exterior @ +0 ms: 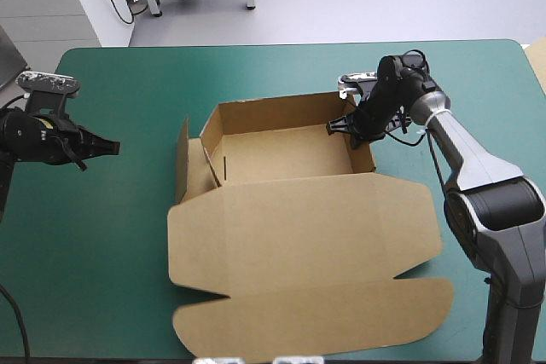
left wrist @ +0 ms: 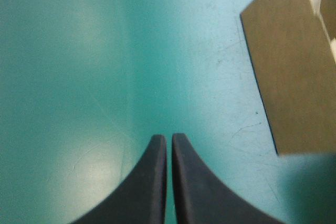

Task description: Fold the box

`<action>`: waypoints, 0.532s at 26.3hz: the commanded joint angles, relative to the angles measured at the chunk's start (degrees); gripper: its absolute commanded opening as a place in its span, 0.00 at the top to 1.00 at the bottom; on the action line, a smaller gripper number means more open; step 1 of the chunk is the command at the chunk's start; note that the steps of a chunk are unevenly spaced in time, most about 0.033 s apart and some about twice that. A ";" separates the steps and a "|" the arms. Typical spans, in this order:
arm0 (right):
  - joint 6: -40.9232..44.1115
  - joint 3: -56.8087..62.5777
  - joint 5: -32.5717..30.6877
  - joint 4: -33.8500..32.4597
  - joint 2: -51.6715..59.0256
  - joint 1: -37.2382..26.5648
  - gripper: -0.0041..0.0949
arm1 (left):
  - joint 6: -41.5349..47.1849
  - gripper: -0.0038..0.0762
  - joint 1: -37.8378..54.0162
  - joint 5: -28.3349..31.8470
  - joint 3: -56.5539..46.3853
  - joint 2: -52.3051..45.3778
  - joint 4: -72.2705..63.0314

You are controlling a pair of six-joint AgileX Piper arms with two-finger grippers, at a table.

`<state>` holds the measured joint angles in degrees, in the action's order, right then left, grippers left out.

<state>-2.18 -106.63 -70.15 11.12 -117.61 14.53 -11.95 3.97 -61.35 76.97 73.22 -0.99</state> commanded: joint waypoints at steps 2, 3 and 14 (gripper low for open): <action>-0.95 -1.15 0.10 1.29 4.97 -0.02 0.98 | 2.98 0.94 0.01 2.52 1.70 0.41 -0.77; -0.95 -1.26 0.33 1.29 5.64 -0.02 0.98 | 3.44 0.94 0.01 2.52 1.70 1.05 -0.77; -5.46 -1.47 -0.53 11.77 16.85 -10.94 0.98 | -0.07 0.94 4.63 9.60 1.70 8.80 -32.37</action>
<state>-5.93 -106.46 -70.76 15.69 -106.59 6.69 -7.43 7.96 -54.34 76.97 82.76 -21.17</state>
